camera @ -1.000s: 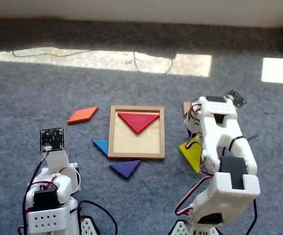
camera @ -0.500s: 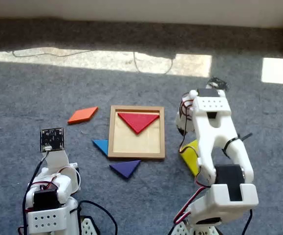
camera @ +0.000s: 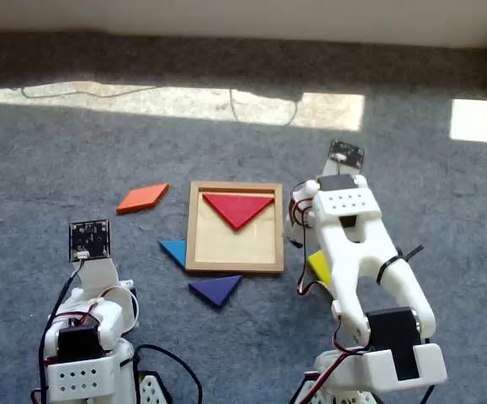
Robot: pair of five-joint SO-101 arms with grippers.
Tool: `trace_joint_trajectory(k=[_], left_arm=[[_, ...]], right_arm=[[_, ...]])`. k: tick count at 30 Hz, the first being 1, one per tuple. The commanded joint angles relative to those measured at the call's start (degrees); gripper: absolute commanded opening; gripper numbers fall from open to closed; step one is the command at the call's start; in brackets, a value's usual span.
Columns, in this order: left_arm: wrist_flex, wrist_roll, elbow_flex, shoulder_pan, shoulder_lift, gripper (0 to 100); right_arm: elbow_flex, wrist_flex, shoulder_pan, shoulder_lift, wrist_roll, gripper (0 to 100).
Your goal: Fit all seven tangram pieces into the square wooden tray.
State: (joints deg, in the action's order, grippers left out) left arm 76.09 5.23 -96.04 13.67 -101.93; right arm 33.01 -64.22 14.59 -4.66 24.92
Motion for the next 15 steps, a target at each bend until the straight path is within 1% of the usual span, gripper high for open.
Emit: trace_joint_trajectory(k=[1, 9, 15], left_arm=[[0.44, -0.26, -1.19, 0.57, -2.24, 1], [0.44, -0.26, -1.19, 0.57, -2.24, 1], [0.44, -0.26, -1.19, 0.57, -2.24, 1]], right_arm=[[2.42, 4.97, 0.31, -2.86, 0.35, 43.3], [9.27, 12.53, -0.40, -2.77, 0.18, 43.3], [9.36, 12.79, -4.26, -2.77, 0.35, 43.2]])
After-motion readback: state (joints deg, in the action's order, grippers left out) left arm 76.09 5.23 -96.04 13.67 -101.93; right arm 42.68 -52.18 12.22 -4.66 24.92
